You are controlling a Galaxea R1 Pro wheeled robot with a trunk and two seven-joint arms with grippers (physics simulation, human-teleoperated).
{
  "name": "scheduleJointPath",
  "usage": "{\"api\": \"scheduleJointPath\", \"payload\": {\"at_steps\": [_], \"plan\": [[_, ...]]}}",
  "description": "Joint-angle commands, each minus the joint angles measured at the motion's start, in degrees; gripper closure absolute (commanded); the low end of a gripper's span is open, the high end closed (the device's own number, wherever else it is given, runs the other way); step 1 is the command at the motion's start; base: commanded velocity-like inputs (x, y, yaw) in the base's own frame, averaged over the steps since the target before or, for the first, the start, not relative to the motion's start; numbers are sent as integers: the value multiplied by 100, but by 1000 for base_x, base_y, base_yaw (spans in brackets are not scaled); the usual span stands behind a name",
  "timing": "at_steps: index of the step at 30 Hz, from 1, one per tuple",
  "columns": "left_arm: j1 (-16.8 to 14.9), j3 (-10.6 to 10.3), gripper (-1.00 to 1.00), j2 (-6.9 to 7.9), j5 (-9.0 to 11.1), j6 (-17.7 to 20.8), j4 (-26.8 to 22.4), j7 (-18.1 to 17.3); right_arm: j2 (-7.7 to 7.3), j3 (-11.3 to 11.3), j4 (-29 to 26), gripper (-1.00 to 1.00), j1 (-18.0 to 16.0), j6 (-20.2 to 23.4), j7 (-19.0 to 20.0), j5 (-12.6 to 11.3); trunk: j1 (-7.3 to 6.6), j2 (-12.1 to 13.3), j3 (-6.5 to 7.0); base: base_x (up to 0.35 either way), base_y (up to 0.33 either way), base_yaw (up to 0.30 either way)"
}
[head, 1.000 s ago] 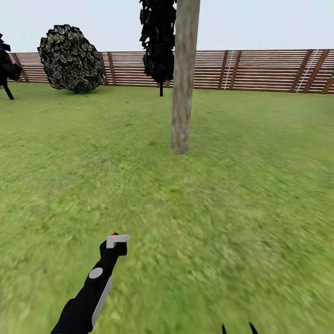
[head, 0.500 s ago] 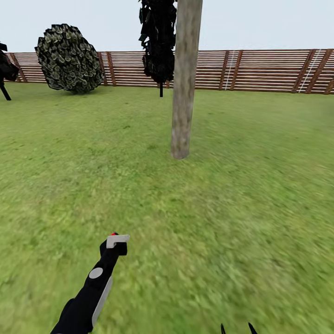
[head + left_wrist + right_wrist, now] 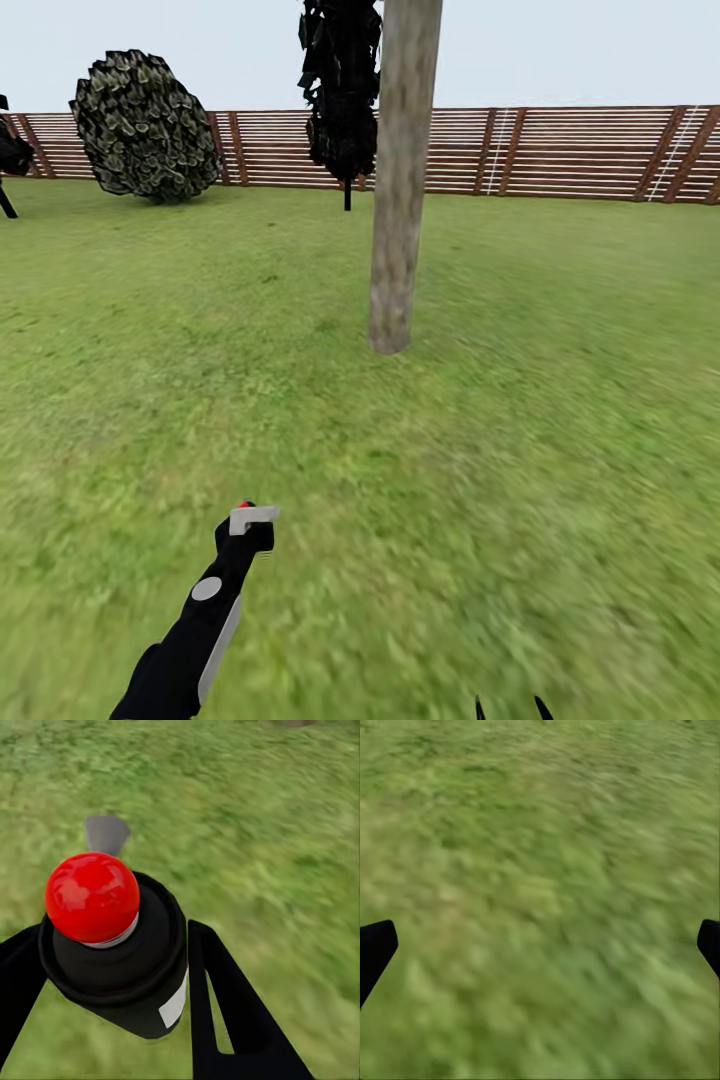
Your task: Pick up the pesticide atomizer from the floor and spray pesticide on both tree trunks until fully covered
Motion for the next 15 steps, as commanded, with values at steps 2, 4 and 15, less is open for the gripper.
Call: {"api": "scheduleJointPath", "payload": {"at_steps": [2,4,15], "plan": [[0,0,100,0,-1,-2,-2,-1,-2,1,1,-100,0,0,3,2,0,0,0,338,0,-7],[0,0,100,0,-1,-1,-2,-1,-4,0,0,-100,0,0,4,1,0,0,0,338,0,-50],[0,0,100,0,7,-1,-3,0,-6,4,2,-100,0,0,5,9,0,0,0,338,0,-238]]}}
